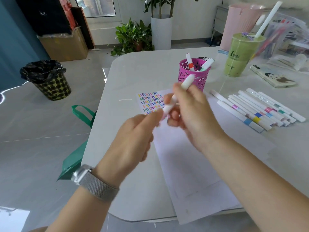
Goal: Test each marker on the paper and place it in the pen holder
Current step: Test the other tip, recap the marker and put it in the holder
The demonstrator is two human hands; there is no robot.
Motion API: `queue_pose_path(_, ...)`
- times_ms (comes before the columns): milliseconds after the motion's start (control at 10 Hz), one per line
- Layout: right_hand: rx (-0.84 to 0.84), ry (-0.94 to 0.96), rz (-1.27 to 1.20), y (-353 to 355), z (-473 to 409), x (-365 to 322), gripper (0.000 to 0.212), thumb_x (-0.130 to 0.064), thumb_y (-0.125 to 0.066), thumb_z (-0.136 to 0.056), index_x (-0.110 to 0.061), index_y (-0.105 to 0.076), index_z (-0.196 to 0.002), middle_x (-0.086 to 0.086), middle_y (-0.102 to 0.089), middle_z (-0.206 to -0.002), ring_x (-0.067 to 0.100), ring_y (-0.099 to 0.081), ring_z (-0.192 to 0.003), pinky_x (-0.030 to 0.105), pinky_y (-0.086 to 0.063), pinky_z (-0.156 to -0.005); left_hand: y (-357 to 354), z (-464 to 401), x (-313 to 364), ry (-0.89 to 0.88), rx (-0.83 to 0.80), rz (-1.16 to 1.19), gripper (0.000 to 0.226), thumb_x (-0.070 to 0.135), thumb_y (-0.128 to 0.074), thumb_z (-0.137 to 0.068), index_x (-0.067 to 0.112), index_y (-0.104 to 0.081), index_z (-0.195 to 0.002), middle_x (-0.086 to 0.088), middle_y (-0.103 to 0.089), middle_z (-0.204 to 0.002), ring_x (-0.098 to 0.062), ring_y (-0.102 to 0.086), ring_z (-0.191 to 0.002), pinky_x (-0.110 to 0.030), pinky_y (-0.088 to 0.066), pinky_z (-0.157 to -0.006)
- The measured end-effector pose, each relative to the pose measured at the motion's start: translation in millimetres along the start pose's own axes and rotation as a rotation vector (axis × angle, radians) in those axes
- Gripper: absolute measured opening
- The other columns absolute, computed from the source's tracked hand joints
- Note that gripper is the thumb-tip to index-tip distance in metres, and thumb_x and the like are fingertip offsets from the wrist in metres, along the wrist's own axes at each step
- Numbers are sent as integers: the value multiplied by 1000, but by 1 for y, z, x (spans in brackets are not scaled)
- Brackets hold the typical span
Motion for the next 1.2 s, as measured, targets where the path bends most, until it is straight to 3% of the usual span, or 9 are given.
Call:
queue_pose_path(100,71,75,-157,26,-14,-22,11,-25,-46,-100,-22,-44,-90,3,-65,-64,16,-55,-45,21,-41,-39,34,-5,-1,-10,128,-233,36,37,-56,-67,23,-49,-99,8,-46,-54,-12,-44,-48,-29,-37,-52)
queue_pose_path(200,90,152,-67,45,-22,-28,25,-10,-64,-90,-21,-43,-84,3,-61,-58,13,-54,-41,20,-42,-38,40,-5,-9,-15,136,-367,31,19,-46,-83,16,-42,-113,3,-47,-63,-17,-44,-59,-29,-39,-57)
queue_pose_path(300,114,162,115,49,-30,-14,32,5,-63,-84,-17,-43,-69,2,-53,-45,7,-31,-30,14,-24,-36,29,-7,-12,-89,138,-530,23,7,-35,-92,17,-39,-113,4,-44,-72,-10,-41,-59,-19,-37,-51)
queue_pose_path(500,25,116,259,20,-39,18,30,10,-52,-80,-14,-44,-63,2,-48,-44,9,-35,-31,16,-25,-37,6,-9,-19,-132,-55,-670,31,-1,-32,-88,18,-35,-113,11,-55,-96,4,-50,-71,-9,-41,-60)
queue_pose_path(600,-29,109,299,13,-41,29,20,3,-53,-84,-14,-51,-73,-4,-55,-44,15,-55,-40,22,-39,-40,11,-11,-20,-147,-40,-652,27,2,-37,-91,19,-43,-111,10,-63,-92,2,-55,-68,-9,-44,-59)
queue_pose_path(800,71,253,558,24,-38,35,28,-28,-68,-87,-13,-59,-65,-3,-65,-55,0,-59,-48,16,-44,-50,17,-8,-13,-208,-4,-771,17,18,-55,-90,3,-59,-88,3,-68,-75,1,-57,-54,-10,-40,-50)
queue_pose_path(900,100,202,543,31,-43,43,33,-28,-76,-79,-12,-55,-60,-4,-63,-49,6,-57,-47,21,-43,-51,18,-6,-7,-253,45,-893,32,35,-56,-89,3,-58,-82,-2,-64,-75,-19,-55,-68,-21,-37,-54)
queue_pose_path(1000,77,174,553,30,-45,48,37,-23,-77,-78,-13,-49,-58,-1,-62,-49,8,-60,-45,24,-44,-49,18,-4,-5,-261,74,-976,37,43,-54,-88,7,-60,-83,-3,-61,-83,-21,-55,-78,-30,-43,-68)
queue_pose_path(1200,40,187,587,24,-43,46,28,-13,-72,-81,2,-53,-66,10,-62,-54,-2,-58,-40,16,-43,-43,21,-3,-2,-264,111,-1004,36,45,-53,-88,10,-60,-82,-2,-61,-81,-21,-56,-75,-34,-44,-66)
Point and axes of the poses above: each hand's wrist, its own z-axis away from the middle knuckle, its own y-axis out of the back of the hand, x = y × z, the point moved 9 cm from there along -z, towards the middle knuckle
